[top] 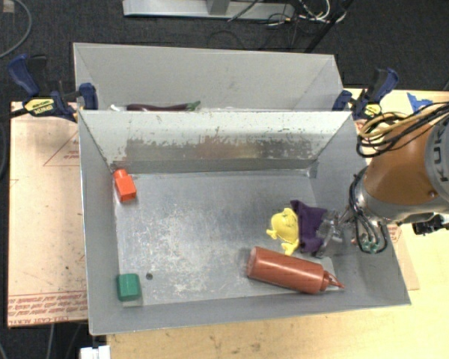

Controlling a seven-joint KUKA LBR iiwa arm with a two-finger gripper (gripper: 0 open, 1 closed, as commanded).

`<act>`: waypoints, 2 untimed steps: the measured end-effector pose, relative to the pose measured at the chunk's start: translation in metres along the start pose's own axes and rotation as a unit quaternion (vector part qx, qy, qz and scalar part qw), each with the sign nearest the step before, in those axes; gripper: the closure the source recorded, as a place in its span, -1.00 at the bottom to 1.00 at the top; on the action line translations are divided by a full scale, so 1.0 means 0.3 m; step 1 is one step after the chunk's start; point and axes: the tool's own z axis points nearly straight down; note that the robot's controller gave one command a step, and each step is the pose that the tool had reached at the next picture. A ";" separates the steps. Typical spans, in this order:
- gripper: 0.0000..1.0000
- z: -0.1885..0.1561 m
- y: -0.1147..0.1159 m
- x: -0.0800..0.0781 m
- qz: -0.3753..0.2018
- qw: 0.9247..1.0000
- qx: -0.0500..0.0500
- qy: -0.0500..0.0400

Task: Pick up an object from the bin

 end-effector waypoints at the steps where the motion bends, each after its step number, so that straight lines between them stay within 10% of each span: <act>1: 1.00 0.000 0.000 0.000 0.000 1.000 0.000 0.000; 2: 1.00 -0.010 0.000 0.002 0.000 1.000 0.000 0.001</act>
Offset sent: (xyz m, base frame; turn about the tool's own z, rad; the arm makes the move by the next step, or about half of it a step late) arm 0.0000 -0.0002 0.0300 0.0000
